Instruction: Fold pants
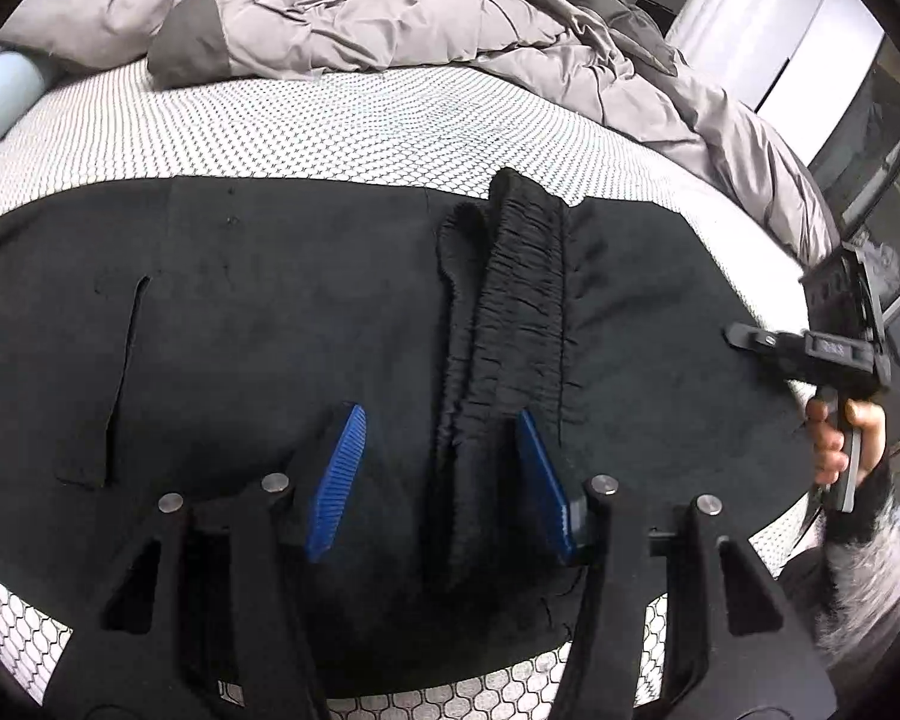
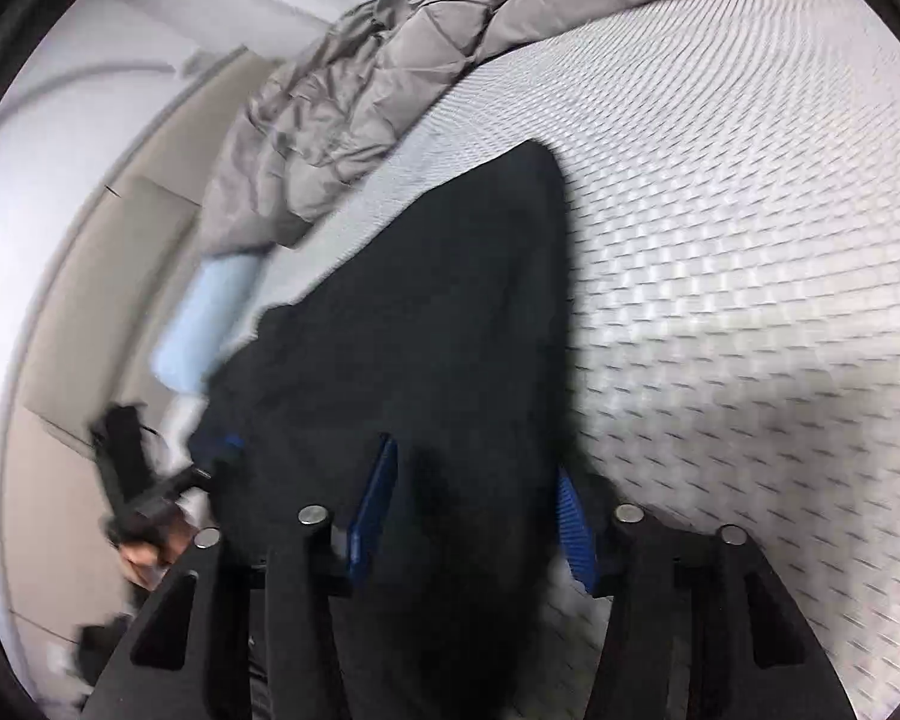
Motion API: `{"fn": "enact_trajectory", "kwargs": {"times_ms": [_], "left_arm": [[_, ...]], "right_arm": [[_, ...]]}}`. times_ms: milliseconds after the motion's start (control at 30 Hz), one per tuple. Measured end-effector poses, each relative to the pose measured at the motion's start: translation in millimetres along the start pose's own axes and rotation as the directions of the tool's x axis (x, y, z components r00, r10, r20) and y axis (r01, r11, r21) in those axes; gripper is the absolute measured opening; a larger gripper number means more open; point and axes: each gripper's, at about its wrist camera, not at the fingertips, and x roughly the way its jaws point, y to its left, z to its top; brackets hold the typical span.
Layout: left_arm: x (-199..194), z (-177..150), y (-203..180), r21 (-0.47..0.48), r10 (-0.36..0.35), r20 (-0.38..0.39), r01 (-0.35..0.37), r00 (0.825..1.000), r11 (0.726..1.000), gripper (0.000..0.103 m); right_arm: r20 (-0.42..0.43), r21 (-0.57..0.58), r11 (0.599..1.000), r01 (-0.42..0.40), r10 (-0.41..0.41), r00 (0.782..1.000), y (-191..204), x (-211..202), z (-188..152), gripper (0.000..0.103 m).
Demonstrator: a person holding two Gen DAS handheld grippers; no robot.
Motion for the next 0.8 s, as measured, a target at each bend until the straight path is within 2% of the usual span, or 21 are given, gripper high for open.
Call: {"fn": "enact_trajectory", "kwargs": {"times_ms": [100, 167, 233, 267, 300, 367, 433, 500, 533, 567, 600, 667, 700, 767, 800], "left_arm": [[4.2, -1.0, -9.5, 0.012, -0.010, -0.005, 0.010, 1.000, 1.000, 0.050], [7.2, -0.3, -17.8, 0.027, -0.019, -0.013, 0.020, 1.000, 0.999, 0.050], [8.3, -1.8, -28.7, 0.055, -0.039, -0.028, 0.040, 0.999, 0.998, 0.050], [9.6, -2.8, -34.2, 0.074, -0.040, -0.036, 0.042, 0.999, 0.996, 0.050], [10.2, -4.4, -40.2, 0.096, -0.032, -0.038, 0.036, 0.999, 0.995, 0.050], [9.4, -7.6, -46.8, 0.127, -0.011, -0.035, 0.015, 0.999, 0.992, 0.050], [4.3, -10.2, -47.3, 0.122, -0.009, -0.023, 0.012, 1.000, 0.992, 0.050], [-0.8, -11.3, -49.2, 0.109, -0.020, -0.011, 0.021, 1.000, 0.994, 0.050], [-3.0, -12.2, -53.2, 0.121, -0.040, -0.005, 0.040, 0.999, 0.992, 0.050], [-3.7, -13.2, -60.9, 0.149, -0.055, -0.004, 0.055, 0.998, 0.987, 0.050], [-1.9, -15.0, -70.9, 0.186, -0.048, -0.008, 0.048, 0.999, 0.981, 0.051], [7.6, -18.1, -84.1, 0.249, 0.020, -0.028, -0.013, 0.999, 0.968, 0.052], [11.5, -19.7, -85.8, 0.258, 0.034, -0.043, -0.021, 0.999, 0.966, 0.053], [13.1, -20.4, -82.9, 0.248, 0.034, -0.055, -0.019, 0.998, 0.969, 0.058], [12.3, -21.4, -79.0, 0.234, 0.030, -0.064, -0.014, 0.998, 0.972, 0.061]], "right_arm": [[0.033, -0.046, 0.999, 0.022, -0.021, 0.999, 15.6, -3.4, 8.3, 0.009], [0.080, -0.098, 0.994, 0.043, -0.035, 0.996, 32.0, -19.3, 16.1, 0.009], [0.093, -0.146, 0.985, 0.094, -0.081, 0.992, 38.2, -24.5, 27.5, 0.009], [0.091, -0.175, 0.970, 0.169, -0.155, 0.984, 39.4, -26.3, 30.1, 0.011], [0.080, -0.205, 0.941, 0.270, -0.259, 0.963, 39.5, -21.5, 33.3, 0.020], [0.071, -0.216, 0.892, 0.396, -0.390, 0.918, 34.7, -14.4, 30.5, 0.031], [0.113, -0.200, 0.880, 0.432, -0.417, 0.902, 38.2, -20.0, 25.0, 0.032], [0.194, -0.235, 0.842, 0.486, -0.449, 0.872, 52.7, -35.1, 11.9, 0.034], [0.227, -0.269, 0.824, 0.498, -0.448, 0.865, 64.1, -40.0, 3.4, 0.035], [0.237, -0.290, 0.818, 0.496, -0.441, 0.866, 65.7, -46.3, -3.6, 0.041], [0.238, -0.324, 0.816, 0.479, -0.420, 0.876, 75.1, -47.0, -12.9, 0.042], [0.219, -0.391, 0.816, 0.425, -0.367, 0.904, 90.8, -41.0, -21.2, 0.043], [0.210, -0.426, 0.808, 0.406, -0.349, 0.913, 97.9, -34.3, -27.3, 0.043], [0.149, -0.493, 0.779, 0.386, -0.362, 0.920, 102.9, -13.4, -37.5, 0.046], [0.114, -0.526, 0.753, 0.394, -0.396, 0.911, 102.2, -2.0, -44.1, 0.046]]}}
